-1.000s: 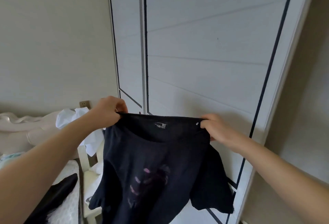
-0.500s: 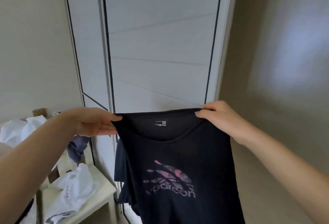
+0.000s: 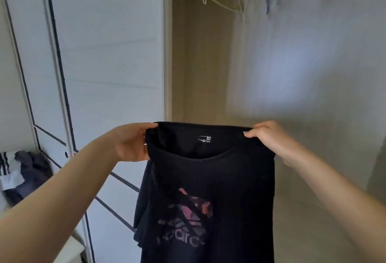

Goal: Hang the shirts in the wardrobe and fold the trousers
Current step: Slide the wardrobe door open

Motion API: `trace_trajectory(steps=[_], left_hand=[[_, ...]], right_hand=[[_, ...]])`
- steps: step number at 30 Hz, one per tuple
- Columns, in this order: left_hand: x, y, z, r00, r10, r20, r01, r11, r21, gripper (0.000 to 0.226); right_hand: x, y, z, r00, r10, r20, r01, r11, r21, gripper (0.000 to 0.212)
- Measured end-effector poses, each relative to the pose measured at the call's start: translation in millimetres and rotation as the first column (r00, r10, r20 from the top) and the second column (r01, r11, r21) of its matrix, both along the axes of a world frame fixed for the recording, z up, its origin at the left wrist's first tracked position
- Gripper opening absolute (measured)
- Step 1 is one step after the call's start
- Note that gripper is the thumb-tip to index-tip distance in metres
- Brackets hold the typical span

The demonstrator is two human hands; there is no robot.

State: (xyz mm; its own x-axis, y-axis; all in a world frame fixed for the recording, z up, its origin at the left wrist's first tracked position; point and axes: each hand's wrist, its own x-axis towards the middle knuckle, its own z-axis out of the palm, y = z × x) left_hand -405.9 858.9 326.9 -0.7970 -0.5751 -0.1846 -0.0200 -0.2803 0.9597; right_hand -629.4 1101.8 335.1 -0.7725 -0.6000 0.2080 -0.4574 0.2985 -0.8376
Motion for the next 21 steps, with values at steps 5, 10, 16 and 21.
trace_trajectory(steps=[5, 10, 16, 21], left_hand=[[-56.7, 50.6, 16.7, 0.997, -0.002, -0.076, 0.000, 1.000, -0.022, 0.016], [-103.8, 80.4, 41.1, 0.980, 0.042, -0.193, -0.030, 0.997, 0.064, 0.017], [-146.6, 94.0, 82.1, 0.973, -0.051, -0.223, 0.042, 0.998, -0.044, 0.025], [-170.7, 97.9, 109.6, 0.966, -0.121, -0.229, 0.100, 0.990, -0.104, 0.016]], right_hand=[[-26.1, 49.3, 15.8, 0.989, -0.125, 0.083, 0.135, 0.984, -0.115, 0.020], [-44.4, 84.3, 35.8, 0.974, -0.211, 0.083, 0.223, 0.961, -0.164, 0.029], [-57.2, 103.8, 60.1, 0.974, -0.214, 0.071, 0.219, 0.972, -0.080, 0.014], [-57.8, 115.1, 87.3, 0.986, -0.164, 0.039, 0.151, 0.962, 0.227, 0.010]])
